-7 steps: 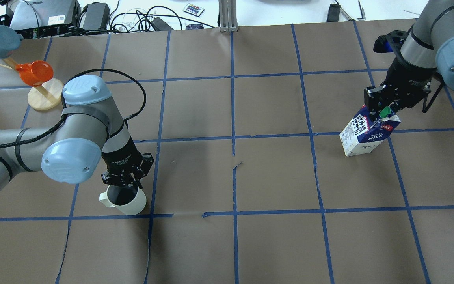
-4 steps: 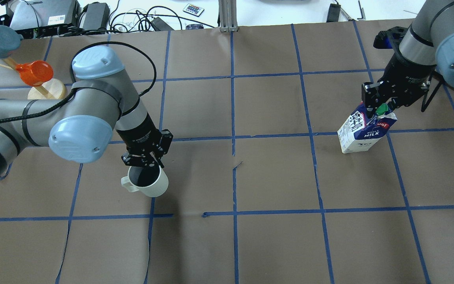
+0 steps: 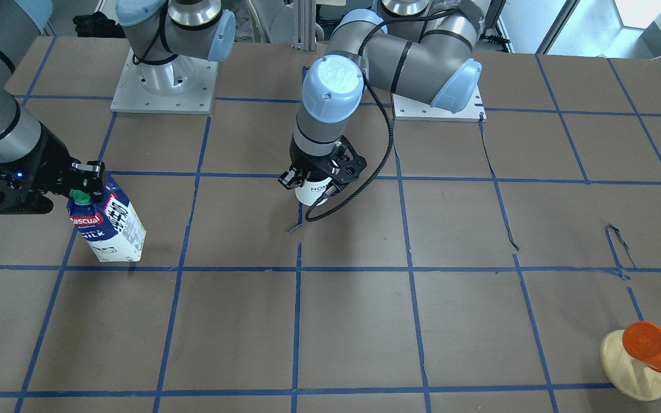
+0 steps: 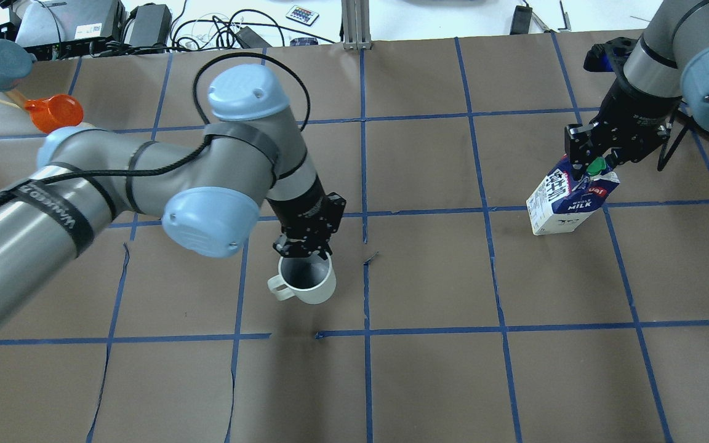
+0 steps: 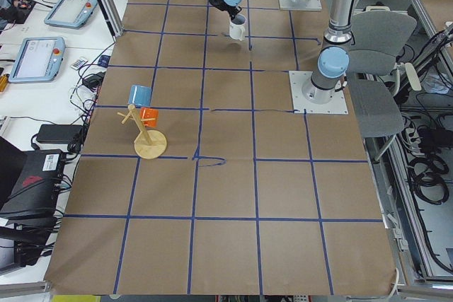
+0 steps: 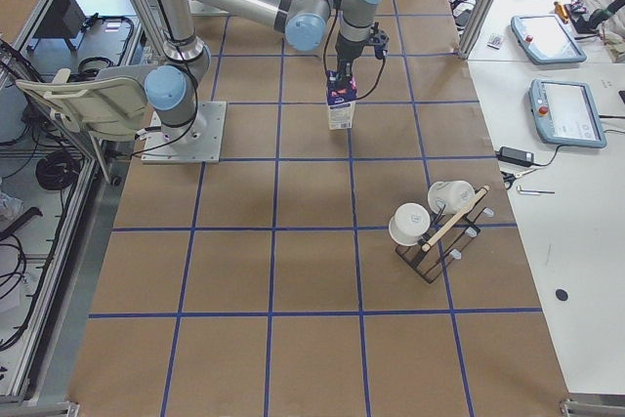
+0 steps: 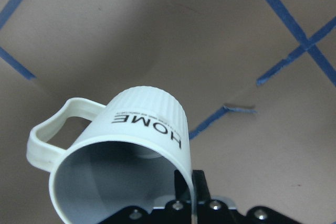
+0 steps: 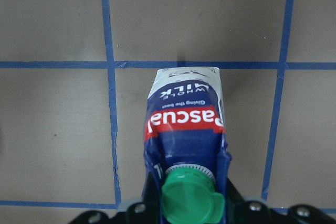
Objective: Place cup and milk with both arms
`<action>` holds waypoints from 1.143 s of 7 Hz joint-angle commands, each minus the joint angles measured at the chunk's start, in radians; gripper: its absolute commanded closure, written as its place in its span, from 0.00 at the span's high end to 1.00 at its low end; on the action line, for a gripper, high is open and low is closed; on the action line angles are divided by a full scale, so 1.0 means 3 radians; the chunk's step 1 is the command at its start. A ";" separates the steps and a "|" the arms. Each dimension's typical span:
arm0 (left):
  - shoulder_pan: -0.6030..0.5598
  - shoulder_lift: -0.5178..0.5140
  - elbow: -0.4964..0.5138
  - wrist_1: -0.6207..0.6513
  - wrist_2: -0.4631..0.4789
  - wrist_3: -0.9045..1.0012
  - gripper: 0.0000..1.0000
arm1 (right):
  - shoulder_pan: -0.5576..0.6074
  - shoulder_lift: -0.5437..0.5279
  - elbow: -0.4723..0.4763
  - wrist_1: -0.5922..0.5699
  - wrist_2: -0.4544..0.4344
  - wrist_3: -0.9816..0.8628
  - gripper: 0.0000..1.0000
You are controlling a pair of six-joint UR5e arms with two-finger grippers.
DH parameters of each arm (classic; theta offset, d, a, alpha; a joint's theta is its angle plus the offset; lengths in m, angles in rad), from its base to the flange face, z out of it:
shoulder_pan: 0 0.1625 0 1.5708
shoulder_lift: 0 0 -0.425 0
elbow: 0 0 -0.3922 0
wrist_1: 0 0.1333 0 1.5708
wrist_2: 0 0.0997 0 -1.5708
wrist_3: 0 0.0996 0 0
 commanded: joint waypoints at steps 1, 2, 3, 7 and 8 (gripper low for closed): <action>-0.0303 -0.0104 -0.0036 0.0050 0.0010 -0.0479 0.00 | 0.0007 0.0016 -0.0004 0.0000 0.0083 0.0001 0.14; -0.0359 -0.0105 -0.0117 0.0035 0.0016 -0.0496 0.00 | 0.0012 0.0021 0.0001 0.0010 0.0134 0.0016 0.14; -0.0355 -0.0100 -0.0189 0.0035 0.0026 -0.0395 0.02 | 0.0103 0.0021 0.0001 0.0026 0.0130 0.0082 0.14; -0.0059 -0.0023 0.0131 -0.0209 0.0057 -0.0225 1.00 | 0.0477 -0.0090 0.0006 0.0235 0.0125 0.0344 0.14; 0.0195 -0.0018 0.0254 -0.0282 0.0062 0.0387 1.00 | 0.0644 -0.0152 0.0011 0.0382 0.0130 0.0526 0.14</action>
